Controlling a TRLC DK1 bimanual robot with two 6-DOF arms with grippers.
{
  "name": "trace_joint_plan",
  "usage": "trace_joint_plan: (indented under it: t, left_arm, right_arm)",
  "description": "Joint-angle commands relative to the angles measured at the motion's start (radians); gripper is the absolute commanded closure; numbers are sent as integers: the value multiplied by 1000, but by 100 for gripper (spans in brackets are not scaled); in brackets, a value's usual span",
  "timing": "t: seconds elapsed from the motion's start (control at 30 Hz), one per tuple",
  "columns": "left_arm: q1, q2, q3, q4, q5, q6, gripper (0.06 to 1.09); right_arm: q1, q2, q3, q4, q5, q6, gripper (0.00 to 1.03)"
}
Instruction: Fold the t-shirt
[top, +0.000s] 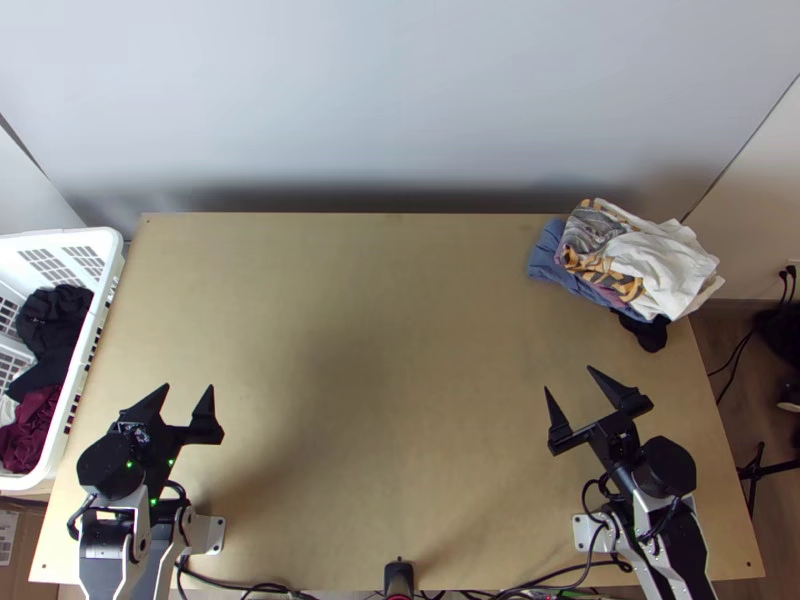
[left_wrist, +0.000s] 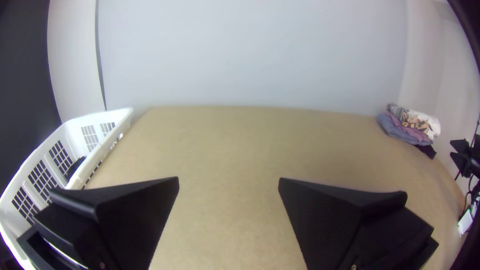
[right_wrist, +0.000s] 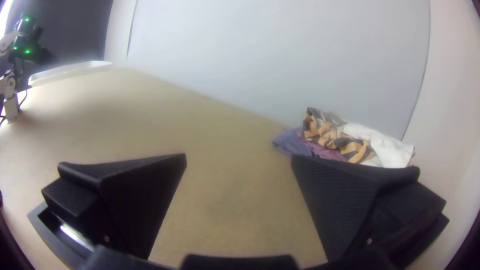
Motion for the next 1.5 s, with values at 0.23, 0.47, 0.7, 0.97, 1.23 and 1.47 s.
trace_joint_plan:
  t: [0.23, 0.47, 0.7, 0.97, 1.23, 1.47]
  left_arm:
    - [0, 0, 2, -12, 0, 0, 11]
    - [2, -1, 3, -18, -36, 28, 11]
    - [5, 9, 26, -9, -85, -32, 11]
    - [69, 330, 247, -21, -102, -24, 11]
    - [175, 701, 569, -80, -89, -37, 11]
    - [180, 772, 718, -126, -91, -100, 11]
  right_arm:
    - [126, 0, 0, 2, 0, 54, 5]
    - [177, 2, -1, 2, 40, 63, 5]
    - [151, 14, 0, 2, 66, 57, 5]
    - [120, -1, 6, 150, 114, -140, 5]
    - [53, 140, 19, 365, 141, -202, 5]
    - [48, 424, 146, 404, 164, -74, 5]
